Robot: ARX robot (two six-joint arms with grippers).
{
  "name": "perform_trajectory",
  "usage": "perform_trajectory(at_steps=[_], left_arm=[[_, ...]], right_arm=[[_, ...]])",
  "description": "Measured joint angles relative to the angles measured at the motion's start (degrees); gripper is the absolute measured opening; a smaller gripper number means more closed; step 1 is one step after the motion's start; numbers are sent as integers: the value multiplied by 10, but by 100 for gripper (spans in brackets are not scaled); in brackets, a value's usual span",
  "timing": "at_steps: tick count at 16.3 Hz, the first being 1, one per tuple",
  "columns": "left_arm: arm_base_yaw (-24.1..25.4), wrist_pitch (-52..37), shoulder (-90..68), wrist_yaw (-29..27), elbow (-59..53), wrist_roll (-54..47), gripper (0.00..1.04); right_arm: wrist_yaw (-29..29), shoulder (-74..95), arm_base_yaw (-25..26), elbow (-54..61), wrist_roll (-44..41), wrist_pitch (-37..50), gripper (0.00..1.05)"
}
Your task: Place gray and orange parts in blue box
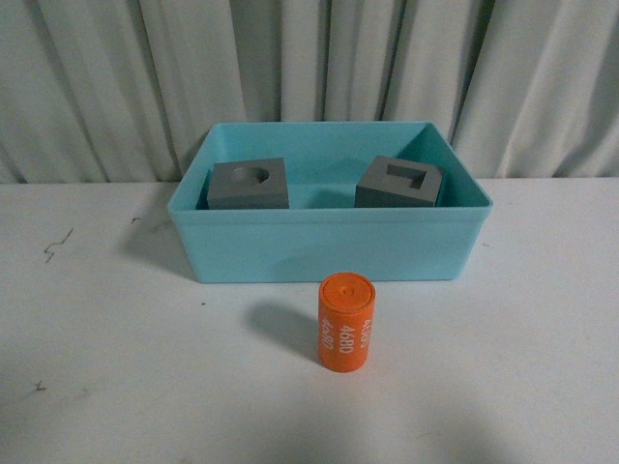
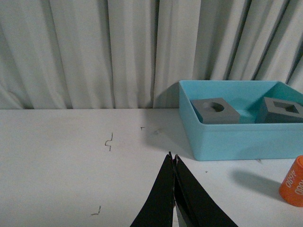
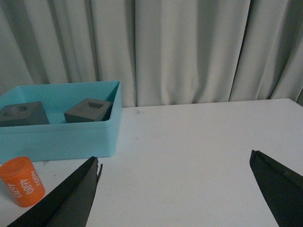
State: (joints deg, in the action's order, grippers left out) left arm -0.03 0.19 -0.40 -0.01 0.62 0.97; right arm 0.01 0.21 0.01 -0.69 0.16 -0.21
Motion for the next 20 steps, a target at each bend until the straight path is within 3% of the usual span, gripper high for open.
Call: perform_trajectory(at_steps=[3, 7, 8, 9, 10, 11, 13, 14, 17, 20], left_arm=[[0, 0, 0, 0, 0, 0, 5], [0, 0, 0, 0, 0, 0, 52], [0, 0, 0, 0, 0, 0, 75], [0, 0, 0, 0, 0, 0, 98], [0, -1, 0, 0, 0, -1, 98], [0, 0, 0, 0, 0, 0, 98], [0, 0, 0, 0, 0, 0, 98], [0, 0, 0, 0, 0, -1, 98], [0, 0, 0, 0, 0, 0, 98], [0, 0, 0, 0, 0, 0, 98]], right_arm=[[0, 0, 0, 0, 0, 0, 98], [0, 0, 0, 0, 0, 0, 98], [0, 0, 0, 0, 0, 0, 98], [38, 105, 16, -62, 54, -133, 98], [14, 250, 92, -115, 80, -89, 98], [-5, 307, 125, -146, 82, -47, 98], [-63, 425, 124, -225, 60, 44, 98], [-114, 505, 89, -280, 27, 81, 98], [-205, 643, -2, -355, -56, 60, 98], [-241, 748, -109, -432, -143, 11, 98]])
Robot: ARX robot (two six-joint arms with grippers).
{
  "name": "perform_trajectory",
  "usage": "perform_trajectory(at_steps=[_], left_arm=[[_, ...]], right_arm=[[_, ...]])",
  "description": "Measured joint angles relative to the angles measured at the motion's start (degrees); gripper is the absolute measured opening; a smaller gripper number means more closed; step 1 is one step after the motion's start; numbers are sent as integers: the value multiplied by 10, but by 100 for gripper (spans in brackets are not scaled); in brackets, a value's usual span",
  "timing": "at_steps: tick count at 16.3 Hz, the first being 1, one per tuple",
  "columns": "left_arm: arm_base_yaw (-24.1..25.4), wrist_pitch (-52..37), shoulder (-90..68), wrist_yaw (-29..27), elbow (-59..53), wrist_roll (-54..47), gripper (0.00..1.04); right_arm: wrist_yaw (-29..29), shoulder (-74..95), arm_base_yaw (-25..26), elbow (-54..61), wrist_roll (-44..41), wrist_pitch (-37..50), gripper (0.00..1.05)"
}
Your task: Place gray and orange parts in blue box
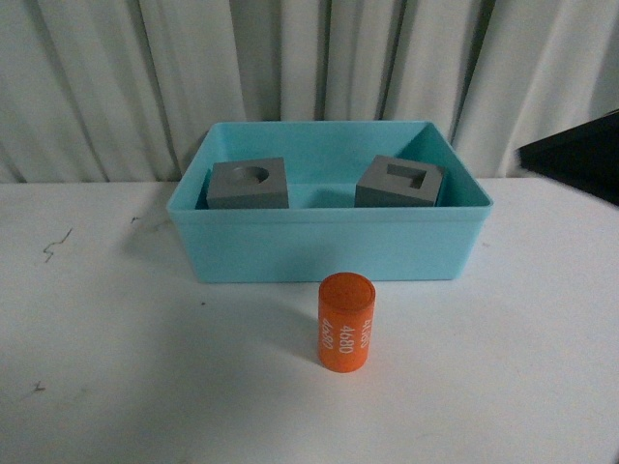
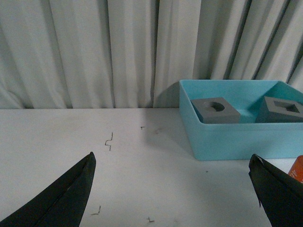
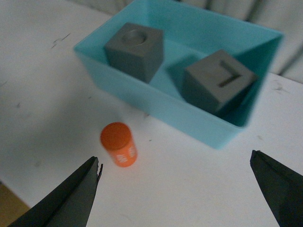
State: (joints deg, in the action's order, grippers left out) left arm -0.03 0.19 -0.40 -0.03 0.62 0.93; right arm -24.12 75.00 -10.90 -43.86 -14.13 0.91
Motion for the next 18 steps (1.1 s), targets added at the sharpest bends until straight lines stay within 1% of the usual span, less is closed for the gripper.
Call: perform_trajectory(at_steps=[1, 2, 3, 5, 11, 15, 17, 18], left_arm=[[0, 0, 0, 0, 0, 0, 98], [0, 0, 0, 0, 0, 0, 98], [0, 0, 0, 0, 0, 0, 98], [0, 0, 0, 0, 0, 0, 98], [0, 0, 0, 0, 0, 0, 98], [0, 0, 0, 0, 0, 0, 98], [0, 0, 0, 0, 0, 0, 98], [0, 0, 0, 0, 0, 0, 98]], right_arm=[[-2, 21, -21, -13, -14, -4, 98], [0, 60, -53, -32, -38, -9, 98], [13, 94, -75, -43, -49, -1, 98], [39, 164, -101, -68, -55, 9, 98], [54, 253, -136, -113, -48, 28, 98], [76, 302, -151, -137, -40, 44, 98], [85, 330, -153, -152, -27, 47, 98], [92, 363, -155, -172, -5, 45, 98]])
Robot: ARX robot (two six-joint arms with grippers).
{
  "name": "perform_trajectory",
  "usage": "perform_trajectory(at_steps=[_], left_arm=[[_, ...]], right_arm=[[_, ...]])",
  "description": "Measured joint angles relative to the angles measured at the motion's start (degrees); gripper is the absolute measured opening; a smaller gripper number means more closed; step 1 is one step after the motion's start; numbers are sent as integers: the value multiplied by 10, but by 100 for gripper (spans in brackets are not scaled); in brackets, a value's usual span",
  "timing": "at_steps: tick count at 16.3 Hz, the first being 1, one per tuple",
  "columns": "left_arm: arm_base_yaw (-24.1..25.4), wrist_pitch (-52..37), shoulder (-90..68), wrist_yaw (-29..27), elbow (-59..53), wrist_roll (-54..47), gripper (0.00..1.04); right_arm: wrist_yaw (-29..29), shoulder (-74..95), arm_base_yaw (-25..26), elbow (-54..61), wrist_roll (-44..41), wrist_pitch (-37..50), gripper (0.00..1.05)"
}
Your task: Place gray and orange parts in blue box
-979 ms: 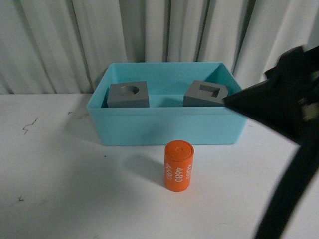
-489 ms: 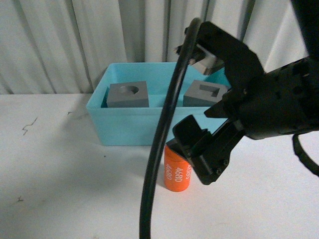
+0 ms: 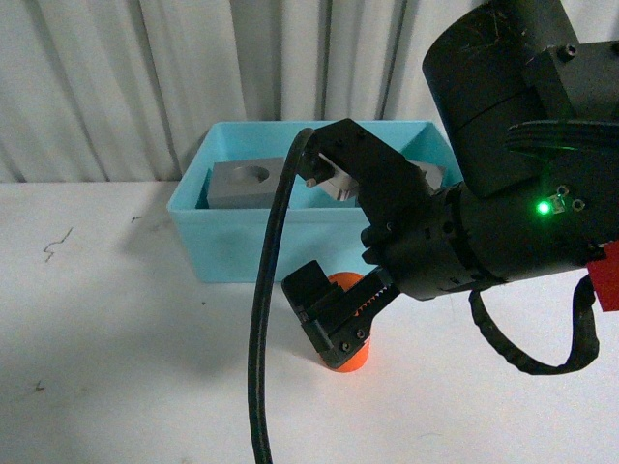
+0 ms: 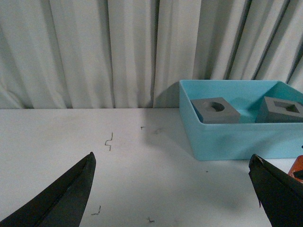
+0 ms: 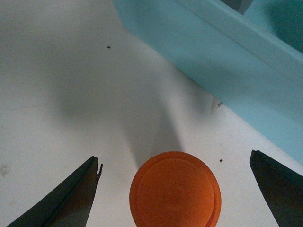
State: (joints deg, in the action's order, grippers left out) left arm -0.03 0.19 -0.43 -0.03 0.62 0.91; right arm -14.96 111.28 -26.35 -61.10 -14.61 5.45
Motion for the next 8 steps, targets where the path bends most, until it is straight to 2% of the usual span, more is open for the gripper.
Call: perform_trajectory(at_steps=[3, 4, 8], left_arm=[[0, 0, 0, 0, 0, 0, 98], [0, 0, 0, 0, 0, 0, 98], [0, 0, 0, 0, 0, 0, 98]], right_arm=[[13, 14, -11, -5, 13, -9, 98], [15, 16, -15, -6, 15, -9, 95], [22, 16, -13, -6, 22, -23, 53]])
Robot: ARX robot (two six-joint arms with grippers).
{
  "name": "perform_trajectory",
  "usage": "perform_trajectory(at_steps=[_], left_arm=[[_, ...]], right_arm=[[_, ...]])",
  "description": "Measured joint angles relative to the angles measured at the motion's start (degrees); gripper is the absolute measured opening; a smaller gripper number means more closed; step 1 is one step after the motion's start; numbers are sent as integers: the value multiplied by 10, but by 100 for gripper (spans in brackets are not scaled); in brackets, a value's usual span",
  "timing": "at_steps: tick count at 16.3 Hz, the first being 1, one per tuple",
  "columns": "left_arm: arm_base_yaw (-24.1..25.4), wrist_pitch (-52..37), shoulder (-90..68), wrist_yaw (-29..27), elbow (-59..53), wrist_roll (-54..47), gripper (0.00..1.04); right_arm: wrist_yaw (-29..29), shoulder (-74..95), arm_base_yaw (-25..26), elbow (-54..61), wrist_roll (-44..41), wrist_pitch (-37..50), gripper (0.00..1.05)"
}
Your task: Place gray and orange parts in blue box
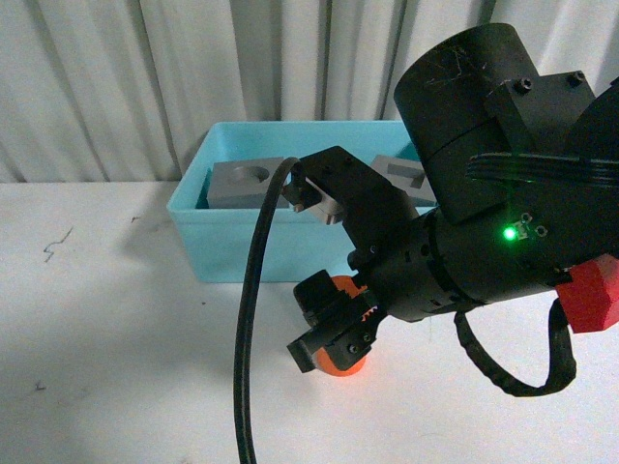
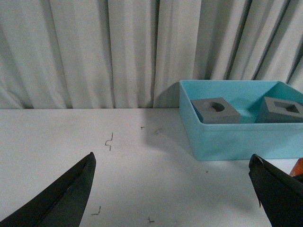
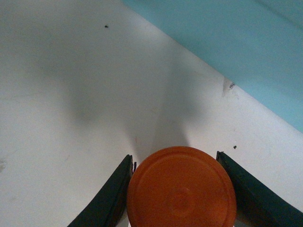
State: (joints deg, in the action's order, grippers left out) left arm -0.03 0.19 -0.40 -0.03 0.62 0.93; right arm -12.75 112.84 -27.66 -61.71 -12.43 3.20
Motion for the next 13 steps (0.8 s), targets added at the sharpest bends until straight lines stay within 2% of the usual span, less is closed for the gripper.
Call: perform_trajectory(at_steps=[1, 4, 7, 9, 13], left_arm=[[0, 0, 0, 0, 0, 0, 98], [0, 0, 0, 0, 0, 0, 98], [0, 0, 0, 0, 0, 0, 98], [0, 0, 0, 0, 0, 0, 98], [0, 0, 0, 0, 0, 0, 98]], right_arm=[[0, -6, 4, 0, 3, -2, 48], [-24, -96, 27, 14, 25, 29, 47], [-23, -209, 103, -52, 82, 77, 47], [-4, -175, 139, -121, 116, 78, 47], [17, -33, 112, -198, 156, 28, 47]])
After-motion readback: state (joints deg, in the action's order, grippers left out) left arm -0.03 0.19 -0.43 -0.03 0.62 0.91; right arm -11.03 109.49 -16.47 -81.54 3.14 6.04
